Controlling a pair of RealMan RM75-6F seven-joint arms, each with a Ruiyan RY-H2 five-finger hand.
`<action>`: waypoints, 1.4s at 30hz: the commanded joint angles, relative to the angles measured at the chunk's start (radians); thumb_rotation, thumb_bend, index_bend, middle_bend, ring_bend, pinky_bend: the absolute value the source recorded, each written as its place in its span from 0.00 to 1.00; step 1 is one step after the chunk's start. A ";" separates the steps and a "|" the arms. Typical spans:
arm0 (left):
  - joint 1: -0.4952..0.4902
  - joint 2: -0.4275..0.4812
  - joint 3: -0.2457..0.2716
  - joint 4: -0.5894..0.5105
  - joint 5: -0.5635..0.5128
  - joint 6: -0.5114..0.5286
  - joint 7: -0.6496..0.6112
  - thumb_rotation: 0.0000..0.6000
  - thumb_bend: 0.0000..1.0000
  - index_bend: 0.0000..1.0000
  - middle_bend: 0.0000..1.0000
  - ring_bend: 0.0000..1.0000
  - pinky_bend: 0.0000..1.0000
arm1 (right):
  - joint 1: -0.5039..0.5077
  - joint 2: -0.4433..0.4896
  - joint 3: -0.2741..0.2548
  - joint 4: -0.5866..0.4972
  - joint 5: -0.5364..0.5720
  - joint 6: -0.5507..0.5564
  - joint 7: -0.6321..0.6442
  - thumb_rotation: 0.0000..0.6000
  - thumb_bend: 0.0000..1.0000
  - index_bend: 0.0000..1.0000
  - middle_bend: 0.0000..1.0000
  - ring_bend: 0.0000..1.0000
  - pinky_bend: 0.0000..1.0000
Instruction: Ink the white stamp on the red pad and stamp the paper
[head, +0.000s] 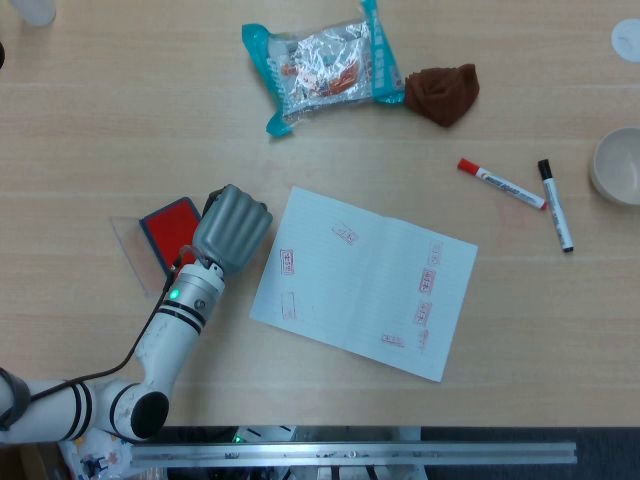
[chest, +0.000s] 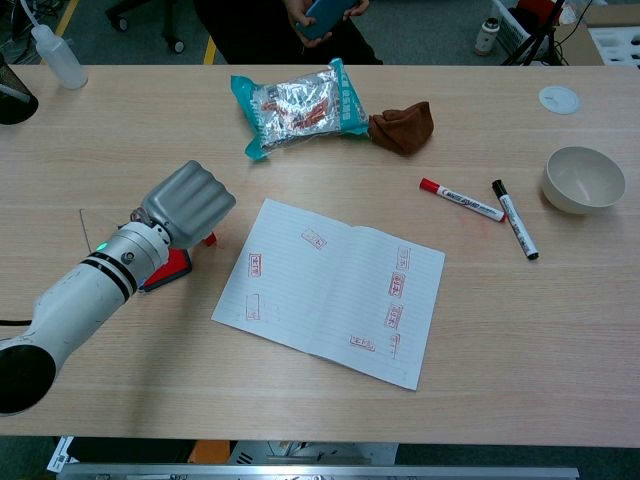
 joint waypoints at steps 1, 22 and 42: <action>0.000 0.003 0.000 -0.002 0.001 0.000 -0.001 1.00 0.26 0.50 1.00 1.00 1.00 | 0.001 0.001 0.000 -0.002 0.000 -0.001 -0.001 1.00 0.20 0.24 0.38 0.29 0.32; -0.002 0.120 -0.059 -0.226 -0.074 0.043 0.011 1.00 0.26 0.42 1.00 1.00 1.00 | 0.008 0.006 0.003 -0.011 -0.003 -0.005 -0.004 1.00 0.20 0.24 0.38 0.29 0.32; 0.147 0.481 -0.101 -0.470 0.027 0.086 -0.551 1.00 0.26 0.42 0.77 0.82 1.00 | 0.037 0.033 0.002 -0.052 0.028 -0.084 -0.056 1.00 0.20 0.26 0.38 0.29 0.32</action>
